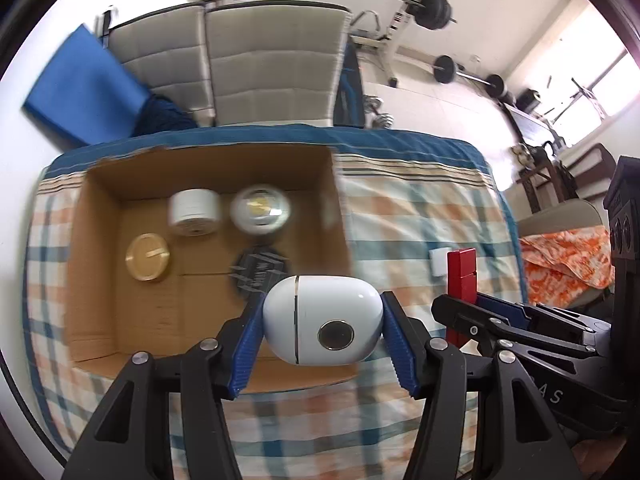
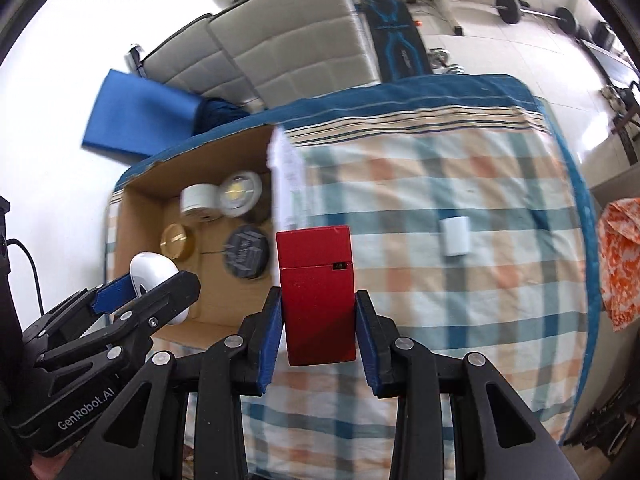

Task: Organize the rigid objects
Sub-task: 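Carry the red case and white egg item into the box and open both tools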

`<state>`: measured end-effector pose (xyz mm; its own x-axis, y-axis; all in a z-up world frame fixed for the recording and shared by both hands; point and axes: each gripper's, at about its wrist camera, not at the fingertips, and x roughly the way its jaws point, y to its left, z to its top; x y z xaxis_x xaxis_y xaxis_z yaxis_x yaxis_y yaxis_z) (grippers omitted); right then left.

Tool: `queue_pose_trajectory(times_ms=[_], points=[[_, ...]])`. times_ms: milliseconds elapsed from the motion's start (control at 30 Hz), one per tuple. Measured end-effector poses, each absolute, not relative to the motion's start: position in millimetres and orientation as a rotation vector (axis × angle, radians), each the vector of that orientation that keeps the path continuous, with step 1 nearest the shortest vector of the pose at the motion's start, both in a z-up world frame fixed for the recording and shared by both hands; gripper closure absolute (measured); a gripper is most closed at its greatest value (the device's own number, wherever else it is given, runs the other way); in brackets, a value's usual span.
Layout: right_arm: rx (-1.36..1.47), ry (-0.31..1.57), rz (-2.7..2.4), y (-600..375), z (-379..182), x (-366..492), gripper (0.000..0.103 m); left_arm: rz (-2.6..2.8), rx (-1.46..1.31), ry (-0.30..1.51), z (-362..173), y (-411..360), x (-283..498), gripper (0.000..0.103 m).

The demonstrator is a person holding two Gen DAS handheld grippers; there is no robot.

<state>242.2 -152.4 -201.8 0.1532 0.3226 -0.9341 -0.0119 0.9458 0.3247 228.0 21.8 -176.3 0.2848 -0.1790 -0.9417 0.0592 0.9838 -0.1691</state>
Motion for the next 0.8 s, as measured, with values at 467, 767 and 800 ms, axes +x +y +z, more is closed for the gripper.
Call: queue_pose_trajectory(times_ms=[467,767,800], points=[[0.198,1.529,0.379,30.4,-292.9,266.0,0.066,0.035,-0.227,1.496,-274.8,200.6,240.5,0.049],[0.148,1.606,0.359,65.1,-363.9,294.7,0.066,0.040,-0.253,1.647,-343.1,216.4,265.5,0.049],[0.147,1.612,0.355,65.8,-368.7,297.2,0.066,0.039,-0.257,1.654,-346.9,217.0,267.0,0.049]])
